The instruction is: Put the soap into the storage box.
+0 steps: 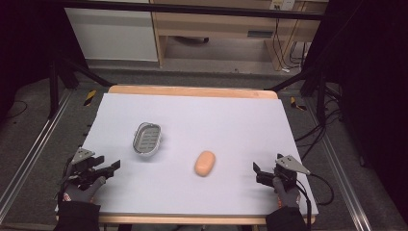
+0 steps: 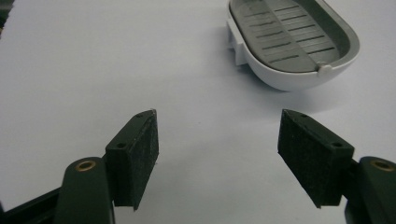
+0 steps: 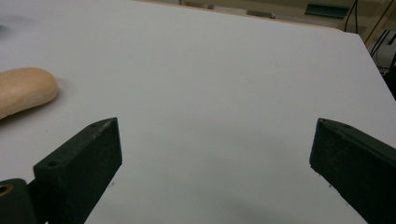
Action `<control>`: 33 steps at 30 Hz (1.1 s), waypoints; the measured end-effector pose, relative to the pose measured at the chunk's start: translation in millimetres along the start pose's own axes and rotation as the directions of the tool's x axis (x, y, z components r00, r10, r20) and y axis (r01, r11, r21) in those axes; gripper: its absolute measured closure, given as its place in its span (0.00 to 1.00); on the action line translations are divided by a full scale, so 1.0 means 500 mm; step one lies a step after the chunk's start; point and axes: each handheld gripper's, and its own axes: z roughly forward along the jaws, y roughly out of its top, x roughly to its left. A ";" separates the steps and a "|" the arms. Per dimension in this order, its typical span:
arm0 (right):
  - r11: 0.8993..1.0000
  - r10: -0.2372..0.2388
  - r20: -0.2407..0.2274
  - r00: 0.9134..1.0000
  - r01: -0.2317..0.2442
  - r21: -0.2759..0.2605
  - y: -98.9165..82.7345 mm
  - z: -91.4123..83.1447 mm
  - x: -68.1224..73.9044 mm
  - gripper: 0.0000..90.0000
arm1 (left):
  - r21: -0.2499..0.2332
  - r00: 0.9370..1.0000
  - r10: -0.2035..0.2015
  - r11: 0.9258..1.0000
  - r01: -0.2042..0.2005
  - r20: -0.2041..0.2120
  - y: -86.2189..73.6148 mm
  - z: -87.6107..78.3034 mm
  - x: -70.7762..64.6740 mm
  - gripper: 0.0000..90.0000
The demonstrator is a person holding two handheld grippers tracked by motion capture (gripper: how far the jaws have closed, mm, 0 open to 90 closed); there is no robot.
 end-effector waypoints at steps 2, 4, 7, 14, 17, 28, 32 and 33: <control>1.000 -0.004 -0.002 1.000 0.004 -0.001 0.000 0.000 0.002 0.03 | -0.001 1.000 0.003 1.000 -0.003 0.003 0.001 0.000 -0.004 0.32; 1.000 -0.009 -0.007 1.000 0.008 -0.005 -0.001 -0.001 0.005 0.03 | -0.002 1.000 0.015 1.000 -0.015 0.016 0.003 0.001 -0.014 0.32; 1.000 -0.006 -0.004 1.000 0.006 -0.006 -0.001 -0.001 0.004 0.03 | 0.002 0.999 0.028 1.000 -0.028 0.021 0.003 0.004 -0.020 0.32; 1.000 -0.009 -0.003 1.000 0.009 0.001 -0.001 0.001 0.004 0.03 | 0.004 0.996 0.070 0.998 -0.070 0.049 0.007 0.010 -0.046 0.31; 1.000 -0.006 -0.004 1.000 0.006 0.001 -0.001 0.001 0.003 0.03 | 0.008 0.996 0.076 0.997 -0.076 0.049 0.007 0.012 -0.051 0.31; 1.000 0.001 -0.001 1.000 -0.001 0.001 0.000 0.000 0.003 0.03 | 0.011 0.990 0.113 0.993 -0.115 0.085 0.010 0.020 -0.088 0.31; 1.000 0.001 -0.001 1.000 -0.001 0.001 0.000 0.000 0.003 0.03 | 0.017 0.987 0.129 0.991 -0.132 0.100 0.010 0.024 -0.100 0.31; 1.000 0.001 -0.002 1.000 -0.001 0.002 0.000 0.000 0.003 0.03 | 0.020 0.986 0.136 0.990 -0.138 0.101 0.010 0.025 -0.103 0.31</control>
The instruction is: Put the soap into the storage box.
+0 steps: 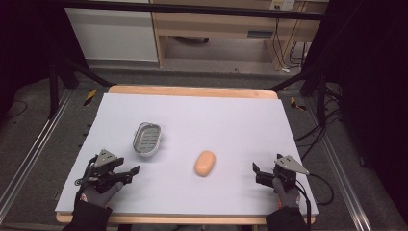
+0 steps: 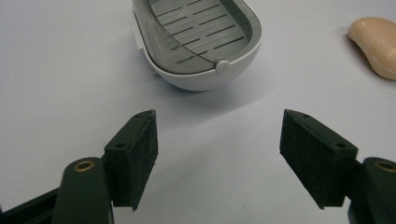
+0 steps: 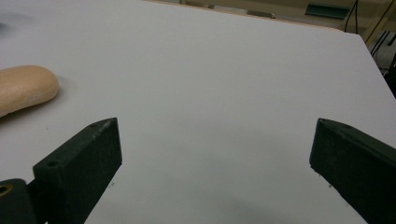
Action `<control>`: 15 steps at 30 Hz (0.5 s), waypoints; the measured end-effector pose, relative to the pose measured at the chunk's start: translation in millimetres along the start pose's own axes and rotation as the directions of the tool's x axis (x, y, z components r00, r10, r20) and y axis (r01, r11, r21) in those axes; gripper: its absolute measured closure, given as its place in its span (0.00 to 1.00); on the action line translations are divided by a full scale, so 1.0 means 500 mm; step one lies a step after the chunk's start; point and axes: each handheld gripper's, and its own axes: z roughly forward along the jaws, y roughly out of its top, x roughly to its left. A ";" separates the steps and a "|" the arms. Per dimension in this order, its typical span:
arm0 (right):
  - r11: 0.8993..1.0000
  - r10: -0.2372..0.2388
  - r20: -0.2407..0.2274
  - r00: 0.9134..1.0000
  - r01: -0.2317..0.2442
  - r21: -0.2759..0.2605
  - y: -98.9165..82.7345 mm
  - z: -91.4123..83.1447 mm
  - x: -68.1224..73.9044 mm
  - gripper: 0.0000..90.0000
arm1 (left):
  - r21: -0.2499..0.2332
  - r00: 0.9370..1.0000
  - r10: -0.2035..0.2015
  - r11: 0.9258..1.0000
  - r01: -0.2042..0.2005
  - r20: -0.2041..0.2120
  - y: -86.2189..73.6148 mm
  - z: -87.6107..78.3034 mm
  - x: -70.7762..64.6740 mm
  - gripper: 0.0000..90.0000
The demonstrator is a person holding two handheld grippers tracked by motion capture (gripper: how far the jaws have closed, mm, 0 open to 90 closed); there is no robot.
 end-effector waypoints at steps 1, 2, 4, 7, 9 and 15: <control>1.000 0.000 0.000 1.000 0.000 0.000 0.000 0.000 0.000 0.03 | 0.000 1.000 0.000 1.000 0.000 0.000 0.000 0.000 0.000 0.31; 1.000 -0.003 0.002 1.000 0.003 -0.001 0.000 0.000 0.000 0.03 | -0.001 1.000 0.002 1.000 -0.002 0.002 0.001 0.001 -0.002 0.31; 1.000 -0.003 0.005 1.000 0.003 -0.001 0.000 0.001 -0.001 0.03 | -0.003 1.000 0.003 1.000 -0.003 0.005 0.003 0.002 -0.007 0.30; 1.000 -0.003 0.005 1.000 0.003 -0.002 0.000 0.001 -0.001 0.03 | -0.006 1.000 0.006 1.000 -0.006 0.006 0.005 0.005 -0.012 0.30; 1.000 -0.003 0.005 1.000 0.003 -0.002 0.000 0.001 -0.001 0.03 | -0.002 1.000 0.012 1.000 -0.012 0.007 0.006 0.005 -0.014 0.30; 1.000 -0.002 0.005 1.000 0.002 -0.002 0.001 0.002 0.000 0.03 | 0.003 0.999 0.035 0.999 -0.035 0.028 0.012 0.015 -0.033 0.30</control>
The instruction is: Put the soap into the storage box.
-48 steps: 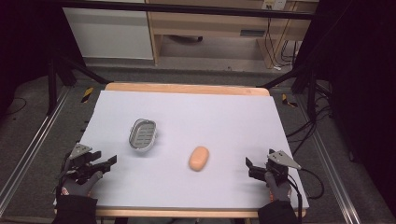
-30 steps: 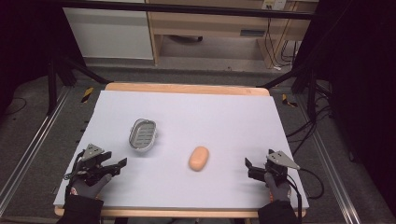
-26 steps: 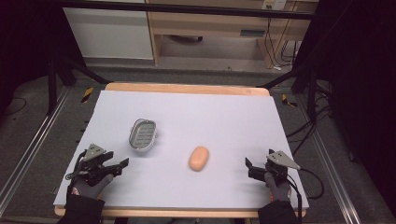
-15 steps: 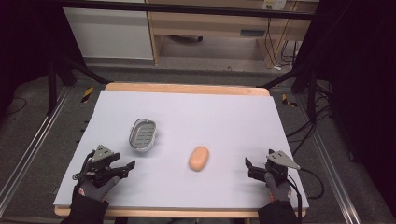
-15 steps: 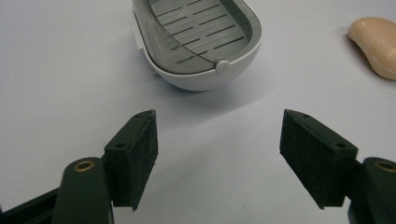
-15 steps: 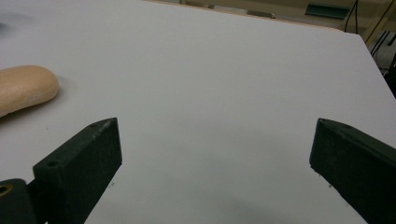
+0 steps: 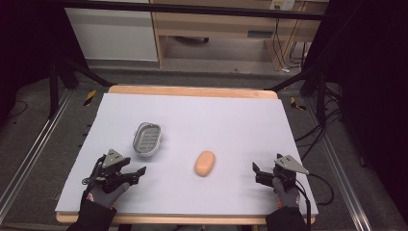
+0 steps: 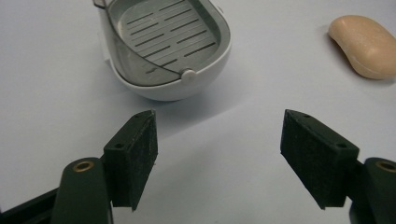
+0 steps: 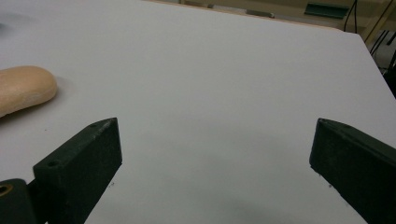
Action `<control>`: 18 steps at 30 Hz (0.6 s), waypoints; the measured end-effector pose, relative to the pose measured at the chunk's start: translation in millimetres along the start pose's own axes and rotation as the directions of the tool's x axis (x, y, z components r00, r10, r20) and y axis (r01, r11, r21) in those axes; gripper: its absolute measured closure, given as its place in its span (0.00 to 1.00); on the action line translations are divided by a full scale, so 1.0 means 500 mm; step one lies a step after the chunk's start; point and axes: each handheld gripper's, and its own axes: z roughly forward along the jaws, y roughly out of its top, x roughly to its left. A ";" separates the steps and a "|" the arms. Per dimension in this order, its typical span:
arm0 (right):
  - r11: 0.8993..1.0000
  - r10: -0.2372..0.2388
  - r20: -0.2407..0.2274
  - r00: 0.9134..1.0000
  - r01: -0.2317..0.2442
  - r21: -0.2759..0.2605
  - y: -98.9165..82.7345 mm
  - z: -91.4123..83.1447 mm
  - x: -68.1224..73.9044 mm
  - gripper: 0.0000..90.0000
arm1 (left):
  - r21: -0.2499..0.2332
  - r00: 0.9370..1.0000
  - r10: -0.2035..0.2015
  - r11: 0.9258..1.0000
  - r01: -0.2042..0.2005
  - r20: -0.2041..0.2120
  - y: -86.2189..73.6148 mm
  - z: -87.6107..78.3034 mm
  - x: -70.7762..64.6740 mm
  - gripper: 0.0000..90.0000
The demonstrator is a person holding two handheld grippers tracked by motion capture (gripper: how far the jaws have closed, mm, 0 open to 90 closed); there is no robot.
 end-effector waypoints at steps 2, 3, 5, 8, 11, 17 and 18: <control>1.000 -0.001 0.003 1.000 0.001 0.000 0.000 0.000 -0.001 0.03 | 0.000 1.000 0.011 1.000 -0.011 0.005 0.003 0.002 -0.005 0.30; 1.000 -0.001 0.003 1.000 0.001 0.000 0.000 0.000 -0.001 0.03 | 0.000 1.000 0.011 1.000 -0.011 0.005 0.003 0.002 -0.005 0.30; 1.000 -0.002 0.006 1.000 0.002 -0.001 0.000 0.000 -0.001 0.03 | 0.001 1.000 0.016 1.000 -0.016 0.009 0.005 0.004 -0.012 0.30; 1.000 -0.001 0.006 1.000 0.001 0.000 0.000 0.000 0.000 0.03 | 0.005 1.000 0.022 1.000 -0.022 0.012 0.007 0.007 -0.016 0.30; 1.000 -0.002 0.006 1.000 0.002 0.001 0.000 0.000 0.000 0.03 | 0.006 1.000 0.028 1.000 -0.028 0.013 0.009 0.009 -0.020 0.30; 1.000 0.001 0.006 1.000 -0.001 0.002 0.001 0.001 0.001 0.03 | 0.001 0.999 0.048 0.999 -0.048 0.026 0.015 0.009 -0.033 0.30; 1.000 0.001 0.006 1.000 -0.001 0.002 0.001 0.001 0.001 0.03 | 0.001 0.999 0.048 0.999 -0.048 0.026 0.015 0.009 -0.033 0.30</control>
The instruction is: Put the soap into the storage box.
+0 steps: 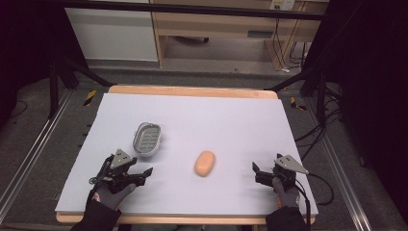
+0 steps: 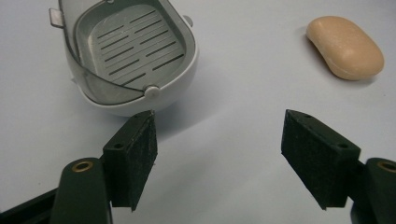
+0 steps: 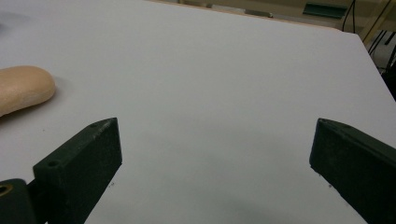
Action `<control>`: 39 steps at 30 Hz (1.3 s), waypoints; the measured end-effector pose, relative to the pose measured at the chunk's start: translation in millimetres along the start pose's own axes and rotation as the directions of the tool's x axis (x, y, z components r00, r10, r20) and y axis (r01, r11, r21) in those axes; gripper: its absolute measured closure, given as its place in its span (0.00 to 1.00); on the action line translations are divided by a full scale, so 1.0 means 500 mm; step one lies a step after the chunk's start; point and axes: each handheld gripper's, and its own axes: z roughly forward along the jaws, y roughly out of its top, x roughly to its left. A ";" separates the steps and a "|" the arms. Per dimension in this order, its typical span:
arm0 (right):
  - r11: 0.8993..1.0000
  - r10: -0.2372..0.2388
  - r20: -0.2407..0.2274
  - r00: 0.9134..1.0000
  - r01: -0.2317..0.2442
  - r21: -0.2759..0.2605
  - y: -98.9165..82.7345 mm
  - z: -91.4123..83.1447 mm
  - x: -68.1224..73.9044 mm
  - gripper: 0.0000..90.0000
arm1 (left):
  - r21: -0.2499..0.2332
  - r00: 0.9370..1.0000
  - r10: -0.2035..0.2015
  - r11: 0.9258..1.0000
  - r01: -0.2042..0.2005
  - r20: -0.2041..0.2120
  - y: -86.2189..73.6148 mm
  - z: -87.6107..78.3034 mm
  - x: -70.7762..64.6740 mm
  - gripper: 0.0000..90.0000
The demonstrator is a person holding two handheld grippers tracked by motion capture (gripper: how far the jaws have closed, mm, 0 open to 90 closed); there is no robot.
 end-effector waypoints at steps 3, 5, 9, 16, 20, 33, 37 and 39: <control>1.000 -0.001 0.005 1.000 0.001 -0.001 0.000 0.000 -0.001 0.03 | 0.000 1.000 0.009 1.000 -0.009 0.012 0.006 0.002 -0.009 0.29; 1.000 0.001 0.005 1.000 -0.001 -0.002 0.001 -0.001 -0.002 0.03 | -0.002 1.000 0.010 1.000 -0.010 0.015 0.007 0.003 -0.012 0.29; 1.000 0.007 0.004 1.000 -0.007 -0.002 0.001 -0.001 -0.001 0.03 | 0.001 0.999 0.032 0.999 -0.032 0.031 0.015 0.008 -0.027 0.29; 1.000 0.016 0.005 1.000 -0.016 -0.007 0.002 -0.002 -0.001 0.03 | -0.003 0.997 0.059 0.998 -0.059 0.043 0.032 0.012 -0.038 0.29; 1.000 0.020 0.013 1.000 -0.020 -0.006 0.002 -0.001 -0.002 0.03 | -0.003 0.997 0.066 0.998 -0.066 0.051 0.044 0.018 -0.047 0.29; 1.000 0.021 0.005 1.000 -0.021 0.007 0.001 0.001 0.000 0.03 | -0.021 0.993 0.075 0.997 -0.073 0.093 0.091 0.050 -0.093 0.31; 1.000 0.022 0.006 1.000 -0.022 0.006 0.001 0.001 0.000 0.03 | -0.022 0.992 0.076 0.997 -0.074 0.105 0.105 0.060 -0.105 0.31; 1.000 0.023 0.005 1.000 -0.023 0.008 0.001 0.002 0.000 0.03 | -0.025 0.992 0.075 0.997 -0.073 0.105 0.107 0.062 -0.107 0.31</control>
